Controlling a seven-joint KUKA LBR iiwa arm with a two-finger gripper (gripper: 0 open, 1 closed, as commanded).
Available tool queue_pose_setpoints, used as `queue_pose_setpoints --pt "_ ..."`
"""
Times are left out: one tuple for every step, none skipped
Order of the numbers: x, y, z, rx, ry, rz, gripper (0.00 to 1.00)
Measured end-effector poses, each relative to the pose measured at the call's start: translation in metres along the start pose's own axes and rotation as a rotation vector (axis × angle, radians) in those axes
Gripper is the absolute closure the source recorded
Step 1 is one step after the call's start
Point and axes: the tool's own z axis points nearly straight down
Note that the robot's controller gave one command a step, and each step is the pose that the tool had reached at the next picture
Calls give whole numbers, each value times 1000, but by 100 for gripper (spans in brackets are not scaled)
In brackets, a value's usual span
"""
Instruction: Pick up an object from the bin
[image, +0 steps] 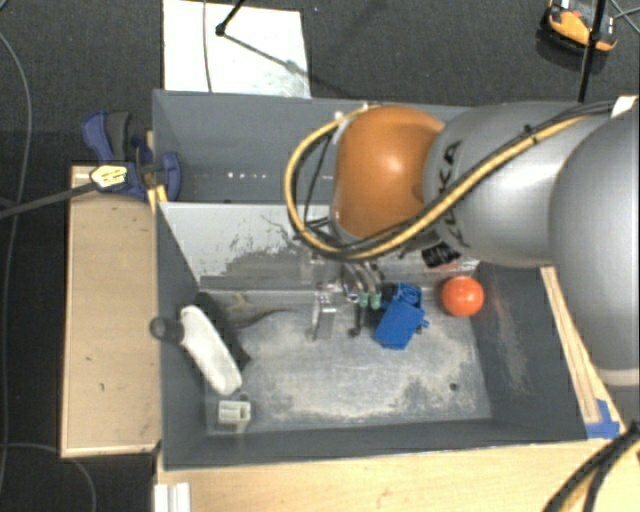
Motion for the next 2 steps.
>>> queue_pose_setpoints --pt "-2 -1 -5 -1 -8 3 0" --pt "1 -29 1 -1 -3 -53 0"
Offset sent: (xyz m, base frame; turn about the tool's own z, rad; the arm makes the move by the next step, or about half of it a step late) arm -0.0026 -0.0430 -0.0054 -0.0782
